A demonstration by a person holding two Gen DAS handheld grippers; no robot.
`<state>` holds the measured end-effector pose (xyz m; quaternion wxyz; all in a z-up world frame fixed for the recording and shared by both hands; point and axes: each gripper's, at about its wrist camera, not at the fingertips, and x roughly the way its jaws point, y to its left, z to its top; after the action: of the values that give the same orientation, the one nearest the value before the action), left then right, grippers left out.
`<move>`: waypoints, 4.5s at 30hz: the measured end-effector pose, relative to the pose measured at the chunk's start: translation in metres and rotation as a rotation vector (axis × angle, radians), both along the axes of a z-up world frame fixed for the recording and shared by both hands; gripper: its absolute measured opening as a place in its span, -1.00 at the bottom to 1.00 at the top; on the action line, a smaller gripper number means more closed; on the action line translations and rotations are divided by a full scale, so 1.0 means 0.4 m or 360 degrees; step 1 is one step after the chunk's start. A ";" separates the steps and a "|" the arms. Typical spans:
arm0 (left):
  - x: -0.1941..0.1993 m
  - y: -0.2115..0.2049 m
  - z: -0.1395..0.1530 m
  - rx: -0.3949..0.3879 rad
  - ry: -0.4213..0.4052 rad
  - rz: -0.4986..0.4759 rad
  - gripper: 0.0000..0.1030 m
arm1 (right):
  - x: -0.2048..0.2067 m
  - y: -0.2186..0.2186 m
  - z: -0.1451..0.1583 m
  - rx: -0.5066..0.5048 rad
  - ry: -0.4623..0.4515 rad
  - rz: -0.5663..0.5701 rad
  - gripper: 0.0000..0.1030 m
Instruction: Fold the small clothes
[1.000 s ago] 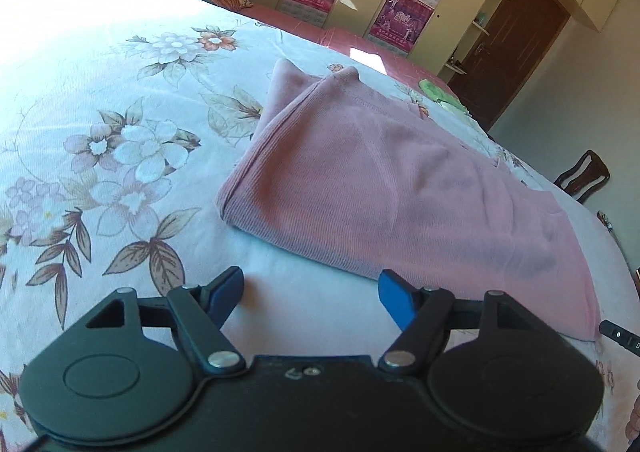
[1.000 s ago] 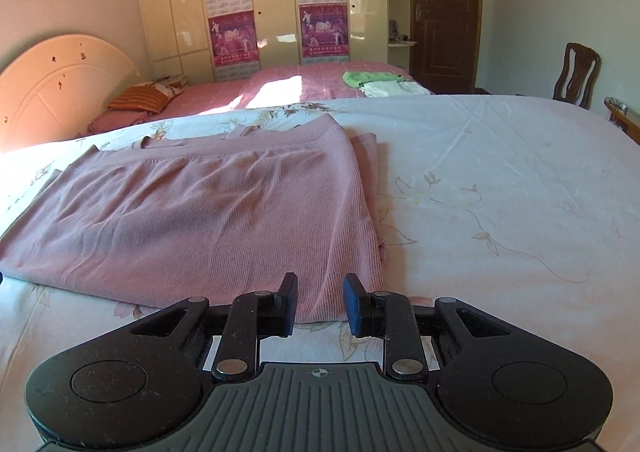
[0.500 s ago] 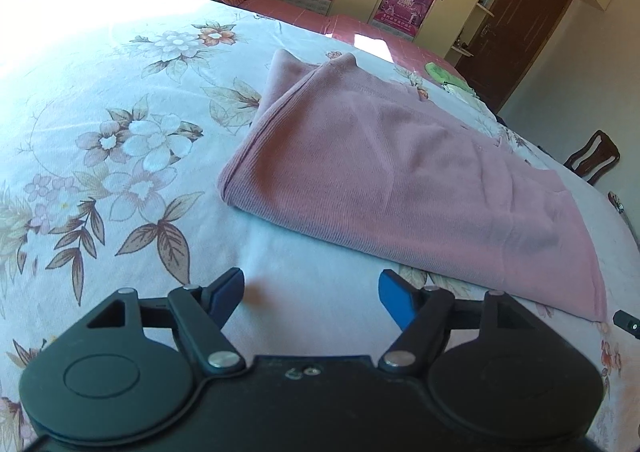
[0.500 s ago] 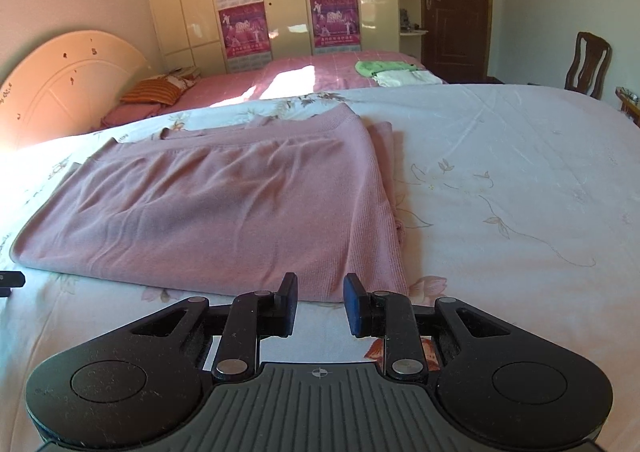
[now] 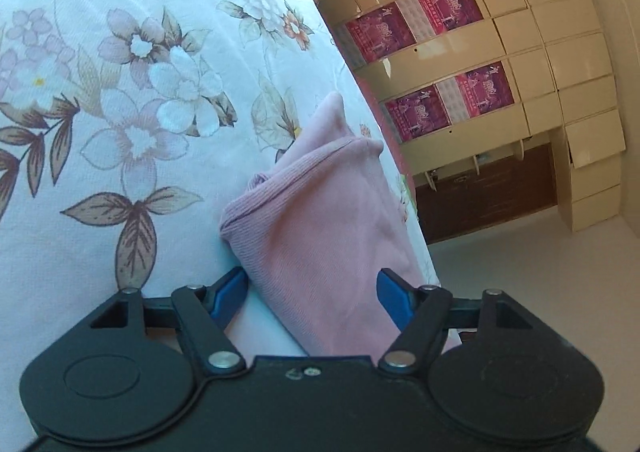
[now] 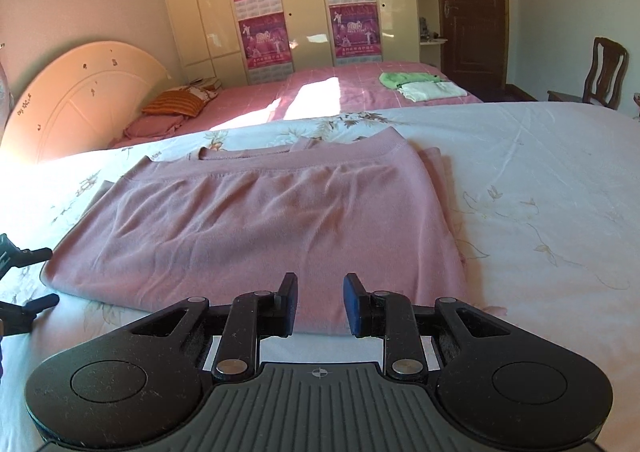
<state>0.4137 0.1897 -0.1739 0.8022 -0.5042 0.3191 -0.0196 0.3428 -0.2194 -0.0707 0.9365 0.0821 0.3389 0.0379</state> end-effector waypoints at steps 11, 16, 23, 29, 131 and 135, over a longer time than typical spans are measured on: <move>0.112 -0.005 -0.050 -0.0003 -0.0042 0.0097 -0.76 | 0.163 0.134 -0.004 0.0046 -0.0019 0.0168 -0.50; 0.056 0.012 -0.024 -0.0015 -0.0267 0.0183 -0.81 | 0.238 0.193 -0.032 0.0058 -0.0018 0.0275 -0.99; 0.047 0.018 -0.073 -0.0069 -0.0190 0.0211 -0.73 | 0.318 0.229 -0.167 0.0052 0.0132 0.0413 -1.00; 0.080 -0.003 -0.048 0.0077 -0.0100 0.0206 -0.75 | 0.337 0.199 -0.182 0.0151 0.0109 0.0456 -1.00; 0.223 -0.795 0.184 0.1454 -0.0426 -0.1188 0.43 | 0.239 -0.293 -0.047 -0.0004 -0.0046 0.0378 -0.56; 0.160 -0.770 0.167 0.1564 -0.0395 -0.1135 0.46 | 0.133 -0.251 -0.073 -0.0130 -0.0011 0.0472 -0.73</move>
<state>0.4777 -0.1185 -0.1069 0.9158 0.0679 0.3440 -0.1956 0.3961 -0.3200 -0.0998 0.9243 -0.0070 0.3453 0.1623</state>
